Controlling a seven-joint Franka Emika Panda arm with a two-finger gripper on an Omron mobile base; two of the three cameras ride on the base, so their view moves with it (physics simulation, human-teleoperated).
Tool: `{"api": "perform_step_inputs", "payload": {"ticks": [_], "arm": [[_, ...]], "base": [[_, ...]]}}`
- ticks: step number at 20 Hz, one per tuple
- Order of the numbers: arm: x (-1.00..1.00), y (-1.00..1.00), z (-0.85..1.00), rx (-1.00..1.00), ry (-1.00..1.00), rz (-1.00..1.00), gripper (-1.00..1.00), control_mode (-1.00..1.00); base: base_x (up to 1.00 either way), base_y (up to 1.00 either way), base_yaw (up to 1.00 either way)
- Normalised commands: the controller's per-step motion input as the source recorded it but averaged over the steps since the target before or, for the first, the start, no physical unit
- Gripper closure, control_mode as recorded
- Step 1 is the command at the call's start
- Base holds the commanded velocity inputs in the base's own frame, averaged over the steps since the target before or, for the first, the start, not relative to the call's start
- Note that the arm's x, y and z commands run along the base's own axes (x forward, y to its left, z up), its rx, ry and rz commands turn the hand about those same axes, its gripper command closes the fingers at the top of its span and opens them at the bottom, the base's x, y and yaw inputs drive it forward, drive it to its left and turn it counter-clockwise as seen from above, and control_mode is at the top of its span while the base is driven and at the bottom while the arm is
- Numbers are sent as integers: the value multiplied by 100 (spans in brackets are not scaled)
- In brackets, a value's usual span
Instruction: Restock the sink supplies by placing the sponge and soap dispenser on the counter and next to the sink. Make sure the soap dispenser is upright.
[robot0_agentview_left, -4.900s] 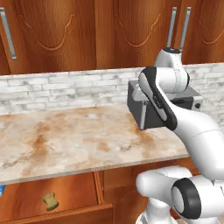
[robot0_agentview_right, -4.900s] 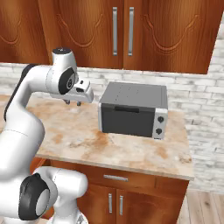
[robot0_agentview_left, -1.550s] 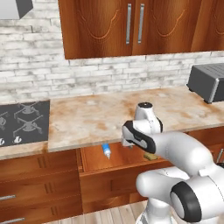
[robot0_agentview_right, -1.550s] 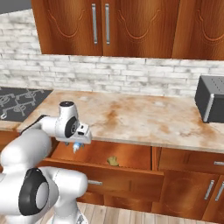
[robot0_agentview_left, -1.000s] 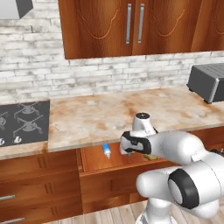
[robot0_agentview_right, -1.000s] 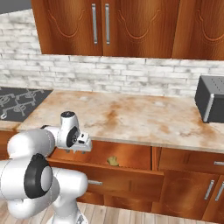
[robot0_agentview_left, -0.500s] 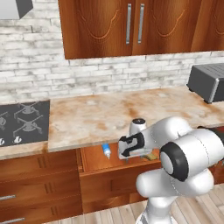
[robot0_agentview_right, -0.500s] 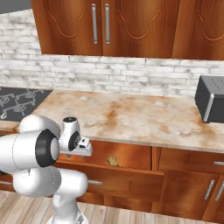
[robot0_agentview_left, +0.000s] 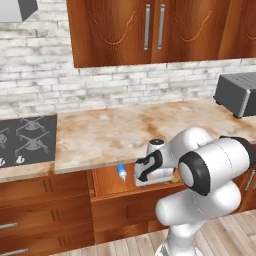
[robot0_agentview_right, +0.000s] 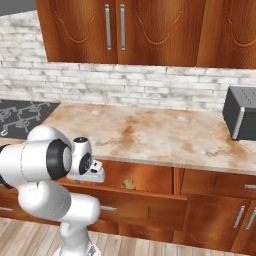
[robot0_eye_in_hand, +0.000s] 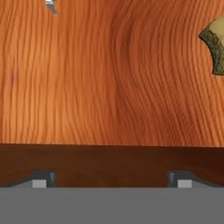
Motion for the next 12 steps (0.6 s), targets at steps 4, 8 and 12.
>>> {"api": "perform_step_inputs", "payload": {"ticks": [4, 8, 12], "arm": [[-55, 0, -3, 0, 1, 0, -100, -100], [-87, -4, 0, 0, 0, 0, -100, -100], [-94, -11, -10, 1, 0, 0, -100, -100]], "base": [[0, 0, 0], [0, 0, 0], [0, 0, 0]]}}
